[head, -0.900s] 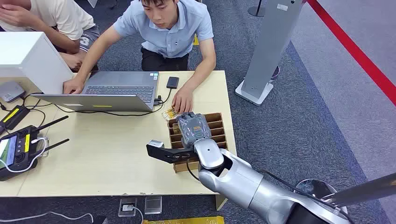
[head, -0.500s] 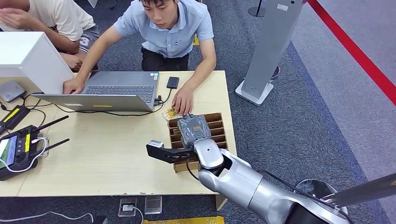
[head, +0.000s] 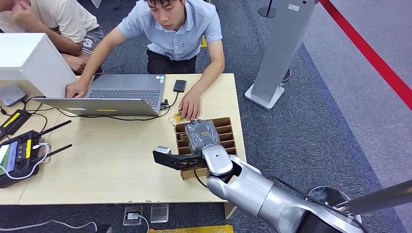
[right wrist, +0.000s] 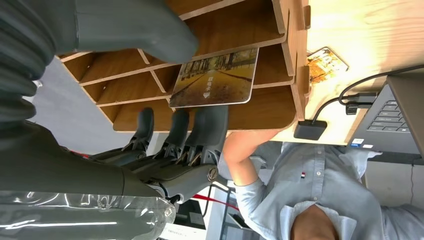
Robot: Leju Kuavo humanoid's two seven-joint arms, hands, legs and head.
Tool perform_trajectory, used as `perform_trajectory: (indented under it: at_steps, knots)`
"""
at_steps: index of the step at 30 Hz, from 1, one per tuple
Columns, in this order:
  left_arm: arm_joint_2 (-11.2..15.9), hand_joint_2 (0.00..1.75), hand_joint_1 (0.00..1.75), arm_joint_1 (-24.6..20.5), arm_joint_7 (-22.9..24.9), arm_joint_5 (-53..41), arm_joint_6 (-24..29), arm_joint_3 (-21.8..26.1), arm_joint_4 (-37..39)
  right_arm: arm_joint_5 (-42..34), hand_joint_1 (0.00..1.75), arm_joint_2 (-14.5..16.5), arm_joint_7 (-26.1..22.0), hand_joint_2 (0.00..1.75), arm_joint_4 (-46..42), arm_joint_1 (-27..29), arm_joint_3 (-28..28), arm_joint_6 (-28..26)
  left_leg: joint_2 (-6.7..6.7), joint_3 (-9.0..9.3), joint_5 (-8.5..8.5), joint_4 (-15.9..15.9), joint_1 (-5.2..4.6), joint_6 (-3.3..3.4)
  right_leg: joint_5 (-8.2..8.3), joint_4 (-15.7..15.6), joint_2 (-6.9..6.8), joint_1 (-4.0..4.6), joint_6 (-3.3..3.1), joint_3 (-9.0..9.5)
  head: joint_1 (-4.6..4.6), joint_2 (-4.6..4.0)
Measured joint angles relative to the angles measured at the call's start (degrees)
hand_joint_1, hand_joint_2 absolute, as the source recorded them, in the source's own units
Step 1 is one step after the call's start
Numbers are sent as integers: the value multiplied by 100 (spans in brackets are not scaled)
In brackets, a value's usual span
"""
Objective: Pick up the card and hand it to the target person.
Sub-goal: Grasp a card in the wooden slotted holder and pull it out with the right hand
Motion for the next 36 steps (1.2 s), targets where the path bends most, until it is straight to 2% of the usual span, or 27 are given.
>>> perform_trajectory:
  at_steps: [4, 9, 18, 29, 36]
  knots:
    - [1, 0, 0, 0, 0, 1, 0, 0, 0, -8, 138, 25, -1, 175, 29, 0, 0, -5, 0, 0, 0, 0, 0, 0, 0, 0, 0, 0, 0, 0, 1, 0]
    - [2, 0, 0, 0, 0, 2, 0, 0, 0, -8, 151, 42, -2, 175, 47, -6, 0, -13, 0, 0, 0, 0, 0, 0, 0, 0, 0, 0, 0, 0, 0, 0]
    - [2, 0, 0, 2, 131, -19, 101, 0, 0, -22, 155, 74, 2, 175, 47, -9, 1, -13, 0, 1, 0, 0, 0, 0, 0, 0, 0, 0, 0, 0, -1, 0]
    - [2, 0, 0, 2, 78, 42, 128, 0, 0, -68, 155, 65, 84, 175, -17, -18, -21, -128, 0, 0, 0, 0, 0, 0, 0, 0, 0, 0, 0, -1, 2, 0]
    - [23, 0, 0, 49, 4, 116, 110, 0, 0, -240, 155, -138, 340, 175, -629, -139, -217, -167, 0, 2, 1, 0, 0, 0, 0, 0, 0, 0, 0, -1, 1, 0]
